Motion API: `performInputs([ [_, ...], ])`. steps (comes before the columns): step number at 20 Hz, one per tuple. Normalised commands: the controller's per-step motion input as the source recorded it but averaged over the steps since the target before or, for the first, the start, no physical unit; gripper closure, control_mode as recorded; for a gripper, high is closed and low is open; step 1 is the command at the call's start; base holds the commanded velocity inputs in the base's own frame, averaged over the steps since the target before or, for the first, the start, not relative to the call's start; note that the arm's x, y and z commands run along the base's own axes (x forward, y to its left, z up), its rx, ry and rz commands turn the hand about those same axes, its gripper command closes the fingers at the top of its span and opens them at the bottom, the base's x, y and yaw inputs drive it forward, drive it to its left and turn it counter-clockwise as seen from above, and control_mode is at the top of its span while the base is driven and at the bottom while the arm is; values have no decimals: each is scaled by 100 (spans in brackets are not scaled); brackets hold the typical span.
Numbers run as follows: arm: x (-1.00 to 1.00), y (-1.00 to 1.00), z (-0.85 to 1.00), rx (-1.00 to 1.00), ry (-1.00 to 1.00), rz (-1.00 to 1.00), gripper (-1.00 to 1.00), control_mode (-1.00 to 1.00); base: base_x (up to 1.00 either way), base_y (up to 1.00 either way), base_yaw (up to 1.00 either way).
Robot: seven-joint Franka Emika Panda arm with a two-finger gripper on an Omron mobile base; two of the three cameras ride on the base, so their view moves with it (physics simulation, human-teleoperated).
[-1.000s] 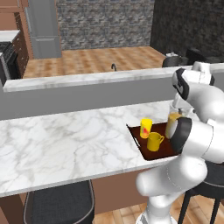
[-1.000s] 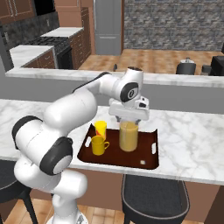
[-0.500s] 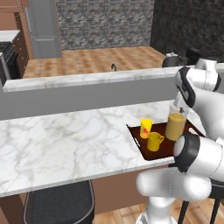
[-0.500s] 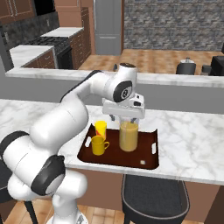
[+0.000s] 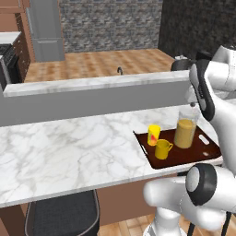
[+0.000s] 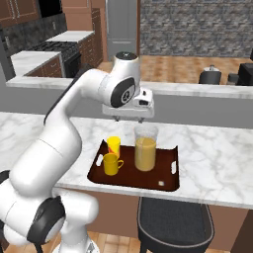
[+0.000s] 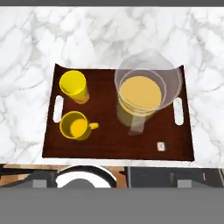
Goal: There is a tray on the dining counter. Grab the cup, mug, and pitcher and place them on the tray. The pitcher may be placed next to the tray if it cannot fit the tray.
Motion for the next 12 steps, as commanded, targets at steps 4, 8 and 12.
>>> performInputs([
  [4,-27,87,54,-9,-14,-1,-100,-100,0,0,0],
  [8,-47,90,40,-9,-8,-3,-100,-100,0,0,0],
  [12,-79,59,23,-4,-2,-6,-100,-100,0,0,0],
])
